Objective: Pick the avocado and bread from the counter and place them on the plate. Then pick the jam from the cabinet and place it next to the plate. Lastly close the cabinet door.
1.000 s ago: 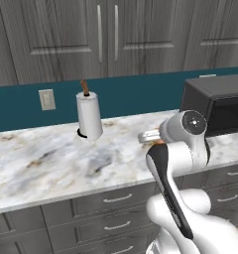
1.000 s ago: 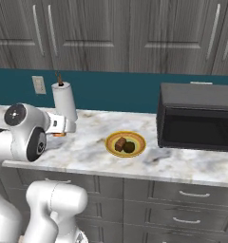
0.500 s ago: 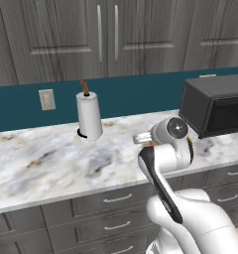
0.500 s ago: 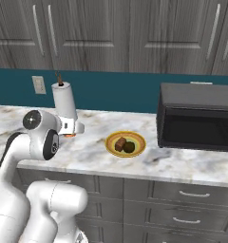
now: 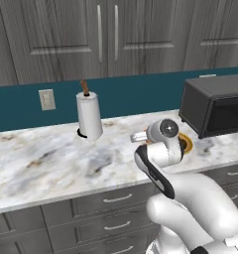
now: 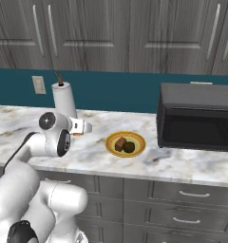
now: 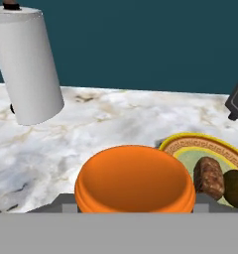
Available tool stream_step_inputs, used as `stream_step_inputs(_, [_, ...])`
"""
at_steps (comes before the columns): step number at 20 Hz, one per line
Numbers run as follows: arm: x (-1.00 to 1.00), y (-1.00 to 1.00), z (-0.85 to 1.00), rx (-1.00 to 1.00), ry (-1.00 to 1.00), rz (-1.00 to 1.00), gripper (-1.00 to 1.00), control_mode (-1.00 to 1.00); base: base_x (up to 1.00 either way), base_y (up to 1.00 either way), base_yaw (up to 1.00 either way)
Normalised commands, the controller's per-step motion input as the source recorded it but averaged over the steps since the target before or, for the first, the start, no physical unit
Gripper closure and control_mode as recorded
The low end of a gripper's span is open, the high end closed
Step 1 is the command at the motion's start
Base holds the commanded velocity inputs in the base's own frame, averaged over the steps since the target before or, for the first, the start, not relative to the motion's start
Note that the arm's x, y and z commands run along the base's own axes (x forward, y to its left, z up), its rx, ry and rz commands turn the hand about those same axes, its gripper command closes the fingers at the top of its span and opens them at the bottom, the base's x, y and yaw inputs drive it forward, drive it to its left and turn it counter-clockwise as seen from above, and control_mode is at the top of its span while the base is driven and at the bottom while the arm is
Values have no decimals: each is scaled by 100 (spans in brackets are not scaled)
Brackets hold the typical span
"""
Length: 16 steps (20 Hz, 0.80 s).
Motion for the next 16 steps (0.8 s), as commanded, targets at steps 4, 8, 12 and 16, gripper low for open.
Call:
stream_step_inputs(4, [0, 0, -3, 0, 0, 0, 100, -100, 0, 0, 0])
stream_step_inputs(8, [2, 0, -25, -2, 0, 0, 100, -100, 0, 0, 0])
stream_step_inputs(12, [13, -1, -28, -4, -4, 0, 100, -100, 0, 0, 0])
stream_step_inputs(16, [14, -17, -14, 0, -1, 0, 100, -100, 0, 0, 0])
